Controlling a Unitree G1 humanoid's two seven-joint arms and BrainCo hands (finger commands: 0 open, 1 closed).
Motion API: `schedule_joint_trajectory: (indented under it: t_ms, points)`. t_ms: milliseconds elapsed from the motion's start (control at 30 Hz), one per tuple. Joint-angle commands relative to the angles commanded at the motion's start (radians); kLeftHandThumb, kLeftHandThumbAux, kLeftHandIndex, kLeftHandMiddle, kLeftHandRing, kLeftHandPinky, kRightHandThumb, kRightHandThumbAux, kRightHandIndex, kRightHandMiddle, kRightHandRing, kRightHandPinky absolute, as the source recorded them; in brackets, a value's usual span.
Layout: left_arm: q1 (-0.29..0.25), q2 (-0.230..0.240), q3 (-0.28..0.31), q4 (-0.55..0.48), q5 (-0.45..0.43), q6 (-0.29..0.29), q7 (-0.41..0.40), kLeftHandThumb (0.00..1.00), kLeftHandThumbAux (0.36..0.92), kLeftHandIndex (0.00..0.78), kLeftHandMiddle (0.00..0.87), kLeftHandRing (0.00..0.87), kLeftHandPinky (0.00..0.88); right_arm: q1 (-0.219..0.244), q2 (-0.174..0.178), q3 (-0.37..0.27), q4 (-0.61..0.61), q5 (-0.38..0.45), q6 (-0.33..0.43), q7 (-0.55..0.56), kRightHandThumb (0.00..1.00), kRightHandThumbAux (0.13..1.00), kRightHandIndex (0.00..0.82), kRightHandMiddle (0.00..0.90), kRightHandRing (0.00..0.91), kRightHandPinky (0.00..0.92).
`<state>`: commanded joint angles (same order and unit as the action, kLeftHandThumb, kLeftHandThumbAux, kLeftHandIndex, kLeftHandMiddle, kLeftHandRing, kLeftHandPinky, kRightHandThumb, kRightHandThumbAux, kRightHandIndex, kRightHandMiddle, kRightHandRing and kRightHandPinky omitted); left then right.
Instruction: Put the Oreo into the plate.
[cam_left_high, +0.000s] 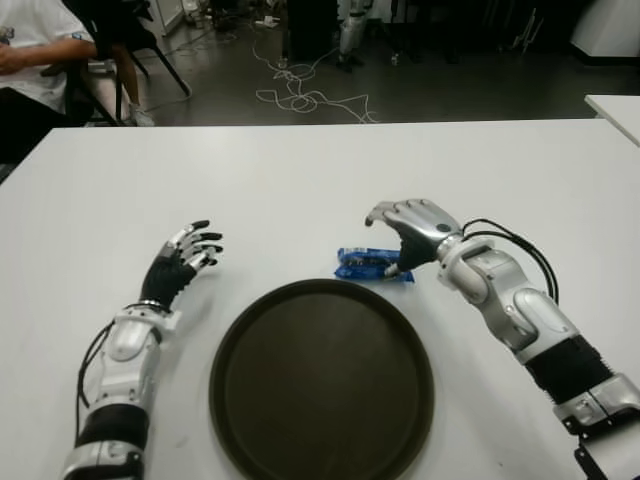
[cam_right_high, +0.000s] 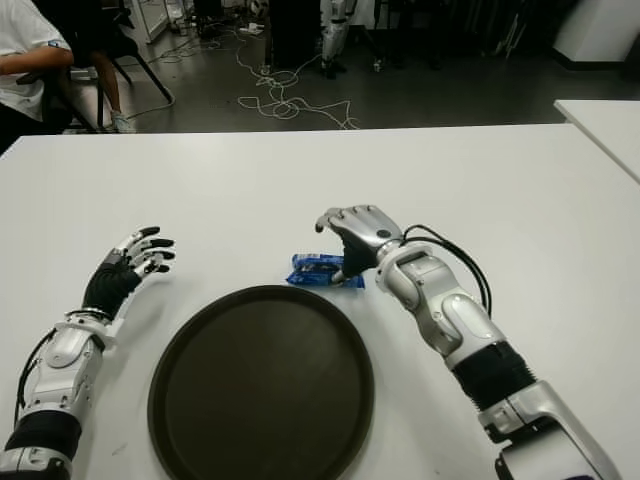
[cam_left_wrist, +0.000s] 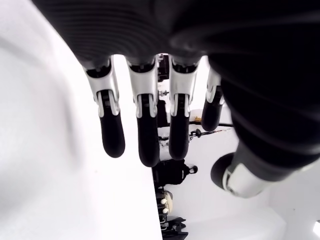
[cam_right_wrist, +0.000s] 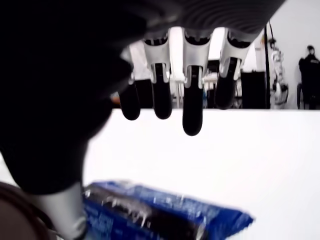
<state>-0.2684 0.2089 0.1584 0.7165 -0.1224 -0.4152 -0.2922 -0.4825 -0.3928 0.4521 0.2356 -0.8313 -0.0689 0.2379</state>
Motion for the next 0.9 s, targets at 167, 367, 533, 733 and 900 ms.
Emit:
schedule_joint_trajectory:
  t_ms: [167, 367, 533, 733, 900]
  points:
    - [0.002, 0.002, -0.004, -0.006, 0.006, 0.010, 0.008, 0.090, 0.674, 0.181, 0.293, 0.303, 0.331, -0.003, 0.000, 0.000, 0.002, 0.003, -0.004, 0.016, 0.000, 0.764, 0.276, 0.300, 0.286, 0.256]
    - [0.006, 0.001, -0.007, -0.016, 0.009, 0.019, 0.019, 0.102, 0.668, 0.186, 0.297, 0.303, 0.334, -0.009, 0.005, 0.006, 0.027, -0.003, -0.016, 0.005, 0.000, 0.772, 0.292, 0.329, 0.320, 0.292]
    - [0.004, 0.000, -0.007, -0.006, 0.009, 0.006, 0.023, 0.112, 0.661, 0.183, 0.298, 0.305, 0.340, -0.020, 0.018, 0.023, 0.085, -0.013, -0.033, -0.025, 0.000, 0.778, 0.301, 0.337, 0.332, 0.298]
    - [-0.006, 0.003, -0.007, 0.018, 0.010, -0.006, 0.017, 0.116, 0.655, 0.182, 0.303, 0.309, 0.344, -0.041, 0.039, 0.052, 0.147, -0.015, -0.049, -0.038, 0.000, 0.772, 0.285, 0.299, 0.285, 0.233]
    - [-0.007, 0.006, -0.010, 0.026, 0.015, -0.017, 0.014, 0.126, 0.643, 0.172, 0.286, 0.294, 0.326, -0.041, 0.044, 0.058, 0.151, -0.001, -0.055, -0.027, 0.000, 0.777, 0.296, 0.293, 0.281, 0.244]
